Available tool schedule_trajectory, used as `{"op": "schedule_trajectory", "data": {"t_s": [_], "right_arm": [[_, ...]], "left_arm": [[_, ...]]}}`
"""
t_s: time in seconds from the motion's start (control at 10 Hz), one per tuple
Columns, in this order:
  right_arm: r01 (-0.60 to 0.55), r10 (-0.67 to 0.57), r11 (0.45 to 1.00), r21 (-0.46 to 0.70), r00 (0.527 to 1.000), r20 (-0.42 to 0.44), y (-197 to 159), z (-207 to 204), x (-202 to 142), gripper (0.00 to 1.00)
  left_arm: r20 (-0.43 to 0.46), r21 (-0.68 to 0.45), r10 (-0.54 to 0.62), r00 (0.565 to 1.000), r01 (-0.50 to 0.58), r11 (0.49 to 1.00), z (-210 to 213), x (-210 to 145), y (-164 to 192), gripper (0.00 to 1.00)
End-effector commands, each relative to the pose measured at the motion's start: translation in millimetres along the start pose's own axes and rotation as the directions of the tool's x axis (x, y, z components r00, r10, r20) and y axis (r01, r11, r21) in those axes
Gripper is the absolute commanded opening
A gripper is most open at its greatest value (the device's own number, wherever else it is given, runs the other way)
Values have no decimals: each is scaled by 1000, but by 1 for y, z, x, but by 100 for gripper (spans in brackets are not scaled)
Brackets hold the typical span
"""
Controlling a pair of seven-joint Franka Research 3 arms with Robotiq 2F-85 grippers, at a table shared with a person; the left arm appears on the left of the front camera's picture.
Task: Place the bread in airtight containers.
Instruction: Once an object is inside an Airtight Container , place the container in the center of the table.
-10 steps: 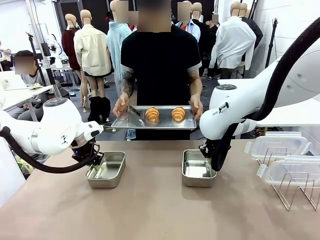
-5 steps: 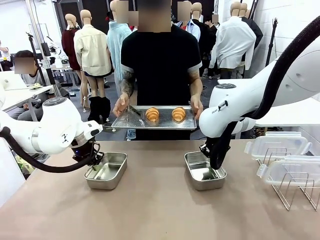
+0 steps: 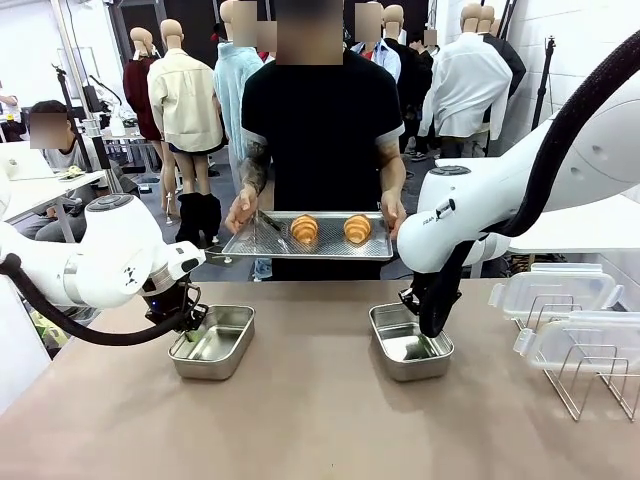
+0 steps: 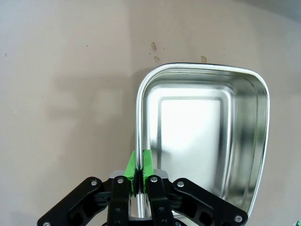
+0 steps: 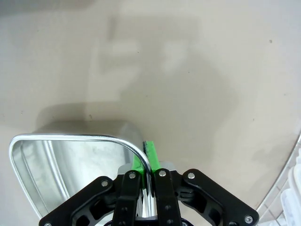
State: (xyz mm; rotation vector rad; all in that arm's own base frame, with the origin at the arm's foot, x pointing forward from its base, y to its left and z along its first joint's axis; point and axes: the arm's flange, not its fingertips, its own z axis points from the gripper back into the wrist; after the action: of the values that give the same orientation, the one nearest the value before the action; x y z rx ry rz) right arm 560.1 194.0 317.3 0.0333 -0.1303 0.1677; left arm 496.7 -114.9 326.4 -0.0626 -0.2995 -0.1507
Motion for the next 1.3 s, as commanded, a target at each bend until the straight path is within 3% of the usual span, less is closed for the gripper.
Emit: {"op": "schedule_trajectory", "data": {"t_s": [0.0, 0.5, 0.6, 0.7, 1.2], "right_arm": [[0, 0, 1000, 5, 1000, 18, 0, -2, -1, 0], [0, 0, 1000, 5, 1000, 18, 0, -2, -1, 0], [0, 0, 1000, 0, 1000, 0, 0, 0, 0, 0], [45, -46, 999, 20, 998, 48, -3, 23, -6, 0], [236, -242, 970, 61, 963, 117, -25, 136, -13, 0]], "left_arm": [[8, 5, -7, 1000, 7, 1000, 0, 1, 1, 0], [0, 0, 0, 1000, 0, 1000, 0, 0, 0, 0], [59, 44, 26, 998, -29, 999, 22, -5, -15, 0], [111, 43, 41, 993, -46, 998, 43, -13, -24, 0], [180, 28, 111, 977, -118, 993, 147, -13, -34, 0]]}}
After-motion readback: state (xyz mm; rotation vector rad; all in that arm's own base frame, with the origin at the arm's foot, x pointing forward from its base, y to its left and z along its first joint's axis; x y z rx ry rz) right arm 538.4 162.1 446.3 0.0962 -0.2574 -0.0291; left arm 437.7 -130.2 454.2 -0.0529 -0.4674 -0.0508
